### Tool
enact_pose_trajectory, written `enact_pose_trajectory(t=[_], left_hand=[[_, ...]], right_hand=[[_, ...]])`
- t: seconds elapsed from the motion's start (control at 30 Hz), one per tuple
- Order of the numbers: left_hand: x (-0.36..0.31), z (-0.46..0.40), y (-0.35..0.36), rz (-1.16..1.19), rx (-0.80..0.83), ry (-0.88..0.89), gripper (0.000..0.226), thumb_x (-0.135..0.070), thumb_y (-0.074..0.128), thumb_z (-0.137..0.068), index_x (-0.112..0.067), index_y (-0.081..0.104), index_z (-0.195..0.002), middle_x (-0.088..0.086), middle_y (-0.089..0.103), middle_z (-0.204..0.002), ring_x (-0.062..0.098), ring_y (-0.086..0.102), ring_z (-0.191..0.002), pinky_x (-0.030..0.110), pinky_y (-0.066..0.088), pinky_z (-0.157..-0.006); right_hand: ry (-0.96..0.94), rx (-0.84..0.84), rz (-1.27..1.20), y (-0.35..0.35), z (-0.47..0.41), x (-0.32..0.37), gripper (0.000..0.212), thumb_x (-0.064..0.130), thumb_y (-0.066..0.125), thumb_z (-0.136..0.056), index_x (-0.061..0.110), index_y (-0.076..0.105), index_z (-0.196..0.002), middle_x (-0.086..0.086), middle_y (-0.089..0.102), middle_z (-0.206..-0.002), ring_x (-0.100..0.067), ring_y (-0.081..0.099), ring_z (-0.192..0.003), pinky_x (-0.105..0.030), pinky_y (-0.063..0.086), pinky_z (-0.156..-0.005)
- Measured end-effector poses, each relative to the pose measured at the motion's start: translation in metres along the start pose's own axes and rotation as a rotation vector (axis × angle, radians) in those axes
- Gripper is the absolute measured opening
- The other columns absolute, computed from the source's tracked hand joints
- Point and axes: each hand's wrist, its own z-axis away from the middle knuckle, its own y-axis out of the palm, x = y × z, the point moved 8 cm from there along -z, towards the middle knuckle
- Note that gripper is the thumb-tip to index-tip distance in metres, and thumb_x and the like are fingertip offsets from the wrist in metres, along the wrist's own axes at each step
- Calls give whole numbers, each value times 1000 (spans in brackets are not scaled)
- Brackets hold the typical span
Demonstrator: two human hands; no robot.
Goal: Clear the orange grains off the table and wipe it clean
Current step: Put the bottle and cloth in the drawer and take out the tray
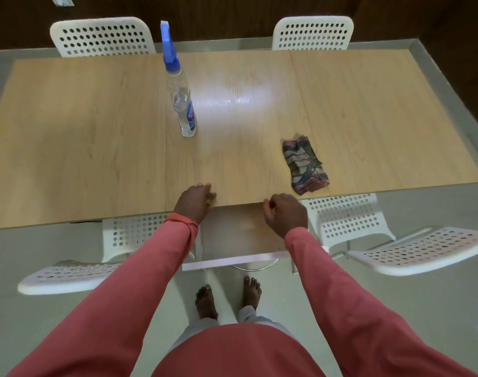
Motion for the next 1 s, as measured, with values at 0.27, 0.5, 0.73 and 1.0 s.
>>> enact_pose_trajectory(t=[0.27,0.5,0.73,1.0], left_hand=[[-1,-1,1,1,-18,-3,49,-5,59,-89,-10,52,-137,11,59,-133,28,50,-128,38,44,-103],[-3,-1,-1,-11,-20,-7,48,-3,62,-87,-11,55,-135,10,58,-135,27,52,-126,38,46,-102],[-1,-3,0,2,-13,-8,52,-3,63,-86,-15,55,-136,7,52,-142,24,48,-132,35,42,-106],[4,-2,3,62,-43,-12,52,-1,65,-84,-14,57,-134,9,52,-141,23,44,-135,35,39,-110]], right_hand=[[298,31,188,-14,-73,-70,63,46,58,-88,18,41,-142,-16,38,-149,-41,38,-131,-54,36,-103],[315,102,137,-13,-93,-83,57,40,56,-91,31,44,-146,-14,38,-149,-41,39,-119,-50,34,-101],[214,121,-258,-13,-15,-44,49,28,79,-80,24,68,-128,-15,55,-130,-32,46,-115,-35,42,-97],[247,363,-302,46,68,-36,39,31,79,-80,23,74,-118,-7,59,-117,-24,56,-106,-19,36,-85]])
